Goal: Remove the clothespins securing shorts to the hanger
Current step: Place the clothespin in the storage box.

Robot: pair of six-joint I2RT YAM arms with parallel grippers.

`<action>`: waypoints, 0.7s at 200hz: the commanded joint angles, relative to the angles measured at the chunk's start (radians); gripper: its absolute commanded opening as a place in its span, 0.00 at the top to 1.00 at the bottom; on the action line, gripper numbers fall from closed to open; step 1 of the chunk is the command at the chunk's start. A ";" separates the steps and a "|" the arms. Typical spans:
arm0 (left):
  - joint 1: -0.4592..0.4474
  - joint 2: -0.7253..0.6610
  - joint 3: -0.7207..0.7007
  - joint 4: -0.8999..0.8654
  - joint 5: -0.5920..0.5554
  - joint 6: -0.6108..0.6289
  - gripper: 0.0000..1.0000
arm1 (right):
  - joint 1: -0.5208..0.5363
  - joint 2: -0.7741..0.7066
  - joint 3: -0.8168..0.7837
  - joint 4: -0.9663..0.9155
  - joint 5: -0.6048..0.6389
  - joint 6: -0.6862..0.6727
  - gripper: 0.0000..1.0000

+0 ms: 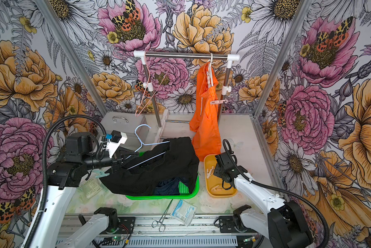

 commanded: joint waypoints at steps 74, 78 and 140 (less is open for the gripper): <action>-0.024 0.005 0.117 -0.090 -0.091 0.070 1.00 | 0.006 -0.230 0.151 0.020 -0.115 -0.133 0.49; -0.027 0.008 0.125 -0.099 -0.104 0.073 1.00 | 0.008 -0.238 0.164 0.019 -0.124 -0.143 0.49; -0.072 0.031 0.225 -0.210 -0.270 0.106 1.00 | 0.205 -0.250 0.349 0.084 -0.142 -0.258 0.49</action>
